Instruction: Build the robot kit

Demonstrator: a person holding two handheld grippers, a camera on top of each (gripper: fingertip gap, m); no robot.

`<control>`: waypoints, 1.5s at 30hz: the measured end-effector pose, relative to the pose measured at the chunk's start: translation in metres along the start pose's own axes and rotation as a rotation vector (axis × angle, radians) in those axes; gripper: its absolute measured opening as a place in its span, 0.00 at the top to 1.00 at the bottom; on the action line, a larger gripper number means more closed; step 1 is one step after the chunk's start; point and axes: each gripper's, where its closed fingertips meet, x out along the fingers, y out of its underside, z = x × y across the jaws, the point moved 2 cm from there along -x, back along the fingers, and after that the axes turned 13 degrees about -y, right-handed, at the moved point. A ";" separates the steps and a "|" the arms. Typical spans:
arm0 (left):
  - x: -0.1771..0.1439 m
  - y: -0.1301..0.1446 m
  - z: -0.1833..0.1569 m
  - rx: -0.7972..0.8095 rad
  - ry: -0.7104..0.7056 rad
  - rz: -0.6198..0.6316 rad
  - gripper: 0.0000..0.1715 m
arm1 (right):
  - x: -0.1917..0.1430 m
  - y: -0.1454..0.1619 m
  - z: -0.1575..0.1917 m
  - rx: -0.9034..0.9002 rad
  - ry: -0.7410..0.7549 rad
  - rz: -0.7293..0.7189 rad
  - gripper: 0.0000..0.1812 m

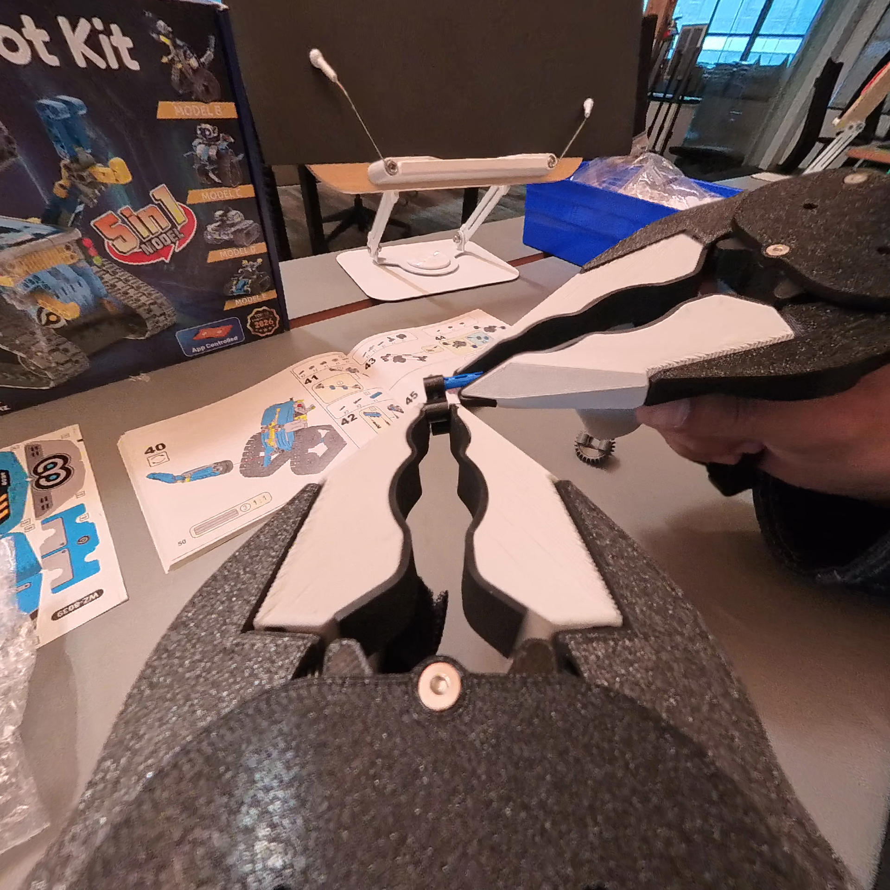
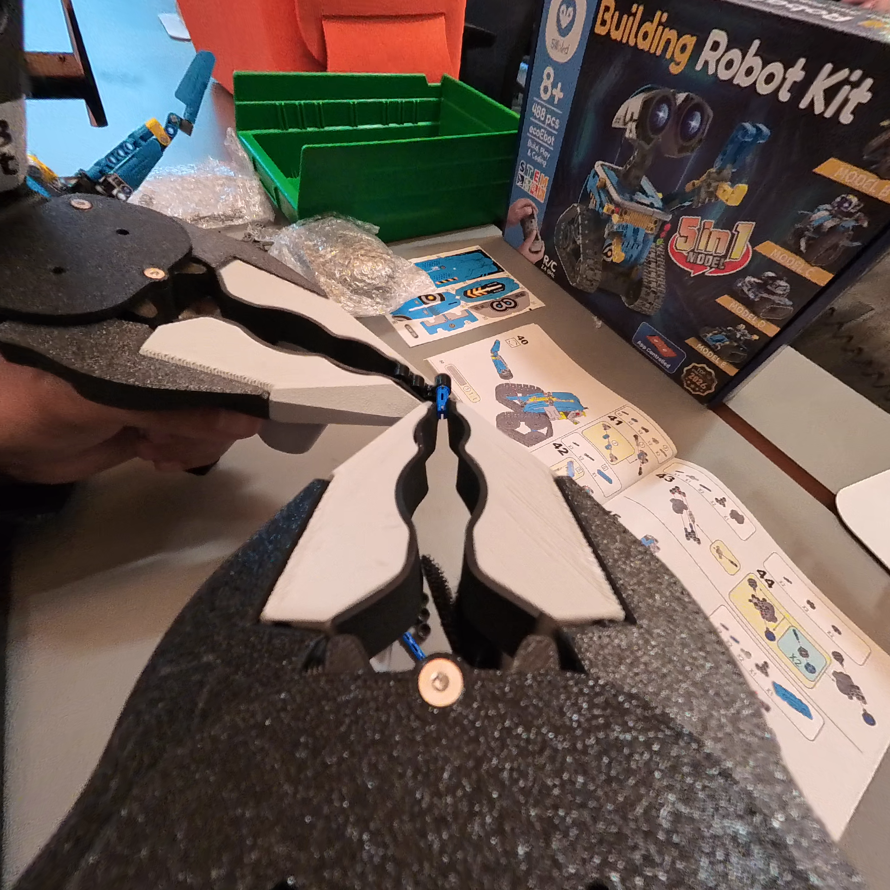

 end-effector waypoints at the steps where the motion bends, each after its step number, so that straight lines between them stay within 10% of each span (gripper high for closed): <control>1: -0.001 -0.001 0.000 0.000 0.002 -0.007 0.96 | -0.001 -0.001 0.000 0.001 -0.005 -0.011 0.98; 7: -0.003 -0.008 0.030 -0.119 -0.084 -0.033 0.96 | -0.010 -0.010 -0.002 0.061 -0.048 -0.091 0.95; 14: -0.013 -0.026 0.029 -0.584 0.183 -0.125 0.96 | 0.002 -0.008 0.010 0.077 -0.117 -0.123 0.85; 27: -0.013 -0.029 -0.002 -0.965 0.551 -0.067 0.95 | -0.004 -0.024 0.012 -0.139 0.041 -0.166 0.86; 45: -0.022 -0.031 -0.010 -0.936 0.659 -0.011 0.95 | -0.017 -0.025 0.018 -0.336 -0.029 -0.181 0.96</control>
